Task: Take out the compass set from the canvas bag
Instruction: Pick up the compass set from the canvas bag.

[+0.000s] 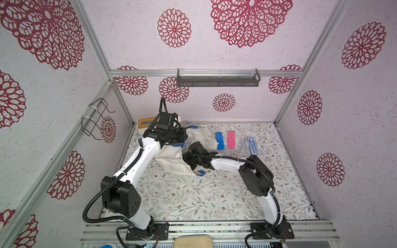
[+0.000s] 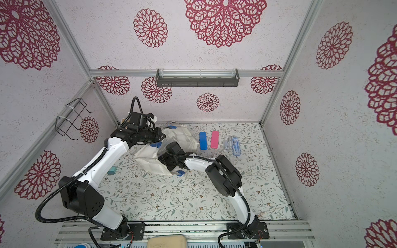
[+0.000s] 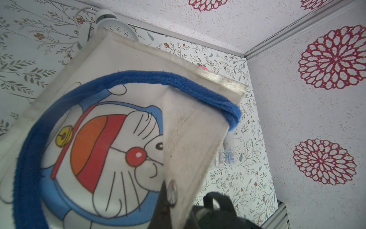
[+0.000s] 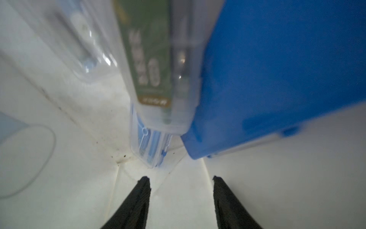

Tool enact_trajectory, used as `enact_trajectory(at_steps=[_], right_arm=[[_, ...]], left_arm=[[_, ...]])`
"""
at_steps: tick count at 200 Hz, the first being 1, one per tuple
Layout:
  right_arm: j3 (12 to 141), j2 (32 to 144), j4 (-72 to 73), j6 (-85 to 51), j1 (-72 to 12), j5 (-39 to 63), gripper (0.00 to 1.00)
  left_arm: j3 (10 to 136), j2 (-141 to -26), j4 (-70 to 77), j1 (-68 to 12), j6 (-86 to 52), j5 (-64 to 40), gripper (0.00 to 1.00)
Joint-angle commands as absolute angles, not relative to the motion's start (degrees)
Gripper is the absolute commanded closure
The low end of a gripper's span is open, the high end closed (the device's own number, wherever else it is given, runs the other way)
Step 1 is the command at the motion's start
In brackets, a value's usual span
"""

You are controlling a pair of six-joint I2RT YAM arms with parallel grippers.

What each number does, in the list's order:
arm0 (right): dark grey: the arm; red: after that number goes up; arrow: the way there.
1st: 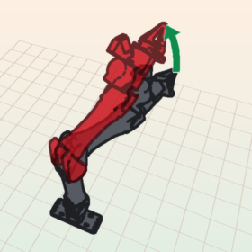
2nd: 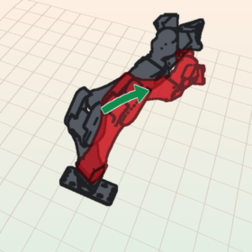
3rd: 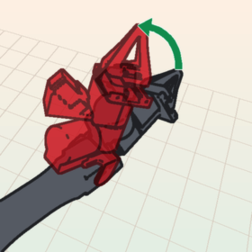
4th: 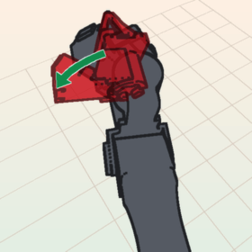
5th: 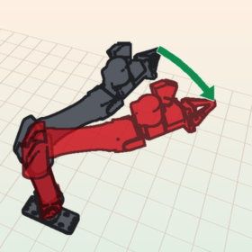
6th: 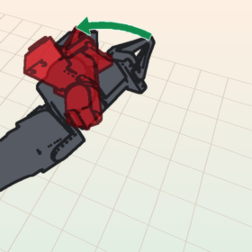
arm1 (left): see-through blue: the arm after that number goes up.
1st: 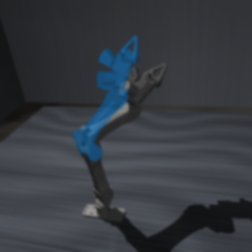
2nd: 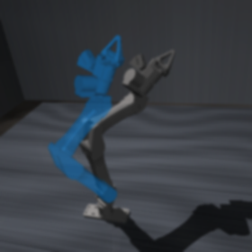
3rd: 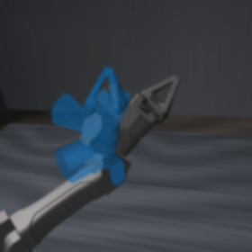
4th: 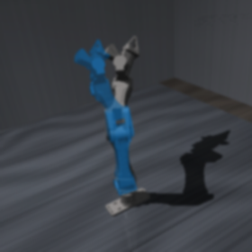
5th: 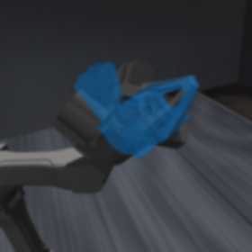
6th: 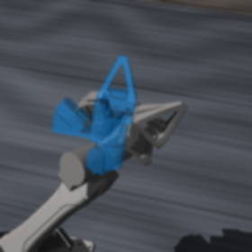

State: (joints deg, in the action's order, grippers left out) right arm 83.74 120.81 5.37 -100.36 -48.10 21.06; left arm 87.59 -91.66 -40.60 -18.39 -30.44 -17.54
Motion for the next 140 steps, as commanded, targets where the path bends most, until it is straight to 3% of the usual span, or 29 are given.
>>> enact_trajectory(at_steps=[1,54,140], right_arm=[[80.8,114.6,6.9,-97.7,-45.0,17.6,0.45],[83.0,116.1,3.5,-92.7,-42.1,15.5,0.42],[93.1,125.4,1.2,-96.1,-43.0,12.3,0.42]], left_arm=[[86.2,-88.1,-37.4,-18.6,-30.3,-19.0,1.0],[84.6,-86.8,-37.9,-18.7,-30.3,-19.7,1.0],[84.6,-87.1,-37.5,-19.0,-31.2,-20.4,1.0]])
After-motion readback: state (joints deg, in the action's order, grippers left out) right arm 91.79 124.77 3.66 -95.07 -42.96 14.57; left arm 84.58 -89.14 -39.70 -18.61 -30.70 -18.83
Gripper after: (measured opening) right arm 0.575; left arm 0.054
